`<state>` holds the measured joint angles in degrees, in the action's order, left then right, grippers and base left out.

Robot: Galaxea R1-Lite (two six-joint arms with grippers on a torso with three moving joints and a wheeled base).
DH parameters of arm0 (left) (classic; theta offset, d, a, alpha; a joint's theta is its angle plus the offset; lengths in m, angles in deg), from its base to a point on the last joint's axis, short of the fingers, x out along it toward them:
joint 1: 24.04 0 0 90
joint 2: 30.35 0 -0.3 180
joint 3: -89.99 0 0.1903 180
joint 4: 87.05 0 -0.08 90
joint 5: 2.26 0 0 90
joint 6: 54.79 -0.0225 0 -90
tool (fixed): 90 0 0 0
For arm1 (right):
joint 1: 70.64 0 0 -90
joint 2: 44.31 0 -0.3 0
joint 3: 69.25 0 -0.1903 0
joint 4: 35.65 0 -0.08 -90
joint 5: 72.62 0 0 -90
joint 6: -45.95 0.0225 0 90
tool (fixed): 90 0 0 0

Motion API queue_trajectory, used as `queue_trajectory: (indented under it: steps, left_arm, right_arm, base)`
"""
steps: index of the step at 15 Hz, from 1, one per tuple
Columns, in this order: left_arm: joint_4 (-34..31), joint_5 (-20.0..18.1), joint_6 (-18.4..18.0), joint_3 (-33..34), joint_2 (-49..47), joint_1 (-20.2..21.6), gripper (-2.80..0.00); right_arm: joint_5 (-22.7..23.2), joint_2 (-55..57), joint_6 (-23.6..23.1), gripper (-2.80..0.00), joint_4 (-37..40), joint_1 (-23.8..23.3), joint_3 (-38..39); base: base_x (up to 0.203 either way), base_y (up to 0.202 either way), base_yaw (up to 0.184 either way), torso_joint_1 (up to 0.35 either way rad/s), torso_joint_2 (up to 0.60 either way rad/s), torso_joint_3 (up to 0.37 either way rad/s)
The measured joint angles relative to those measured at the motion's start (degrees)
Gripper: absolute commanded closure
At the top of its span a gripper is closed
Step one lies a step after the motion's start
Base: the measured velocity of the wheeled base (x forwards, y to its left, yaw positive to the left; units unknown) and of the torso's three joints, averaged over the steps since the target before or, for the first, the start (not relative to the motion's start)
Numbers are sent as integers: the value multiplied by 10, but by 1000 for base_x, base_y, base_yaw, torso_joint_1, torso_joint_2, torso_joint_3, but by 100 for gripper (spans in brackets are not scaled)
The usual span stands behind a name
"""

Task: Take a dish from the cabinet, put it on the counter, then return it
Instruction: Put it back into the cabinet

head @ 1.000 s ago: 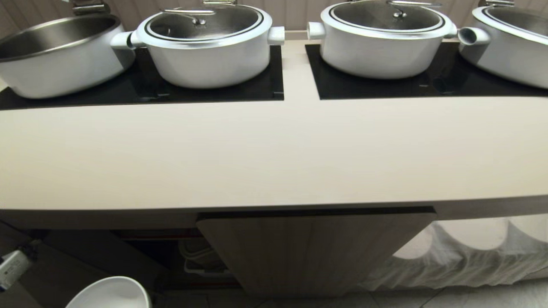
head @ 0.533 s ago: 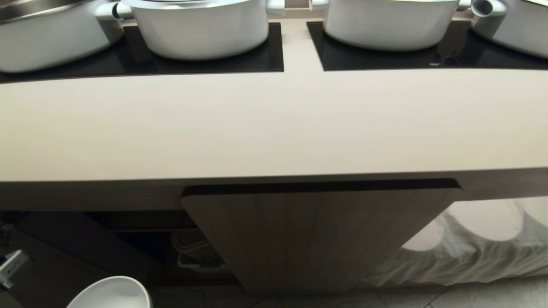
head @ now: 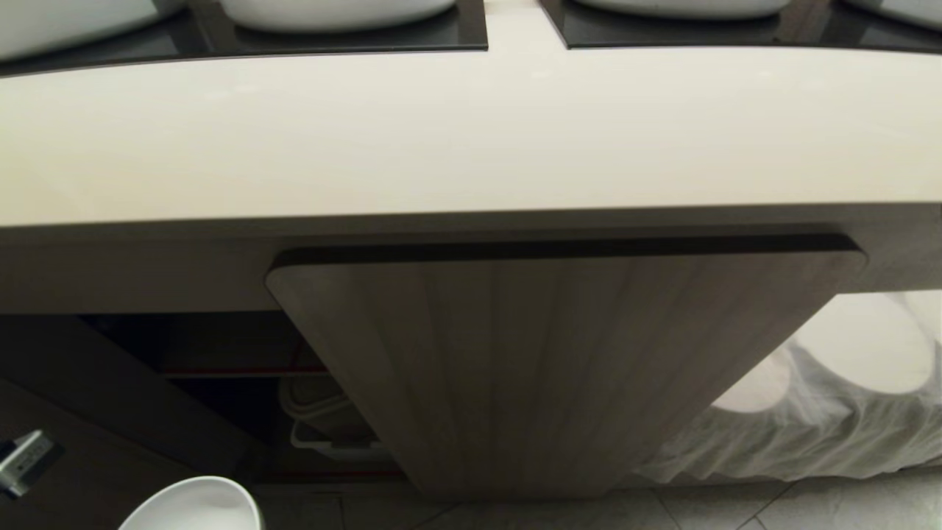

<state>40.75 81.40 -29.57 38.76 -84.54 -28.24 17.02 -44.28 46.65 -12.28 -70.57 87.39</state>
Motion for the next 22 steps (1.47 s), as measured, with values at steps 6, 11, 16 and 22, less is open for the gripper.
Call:
queue_trajectory:
  steps: [6,11,16,22]
  left_arm:
    - [0,0,2,1,-1,-5,0]
    - [0,1,3,5,-2,-3,0]
    - [0,1,3,5,-1,-2,0]
    - [1,3,18,1,-1,-2,0]
  right_arm:
    - [0,0,0,0,0,0,0]
    - [0,0,0,0,0,0,0]
    - [0,0,0,0,0,0,0]
    - [0,0,0,0,0,0,0]
  base:
    - [0,0,0,-163,466,298]
    - [0,0,0,-94,357,260]
    - [0,0,0,-6,34,24]
    - [0,0,0,0,0,0]
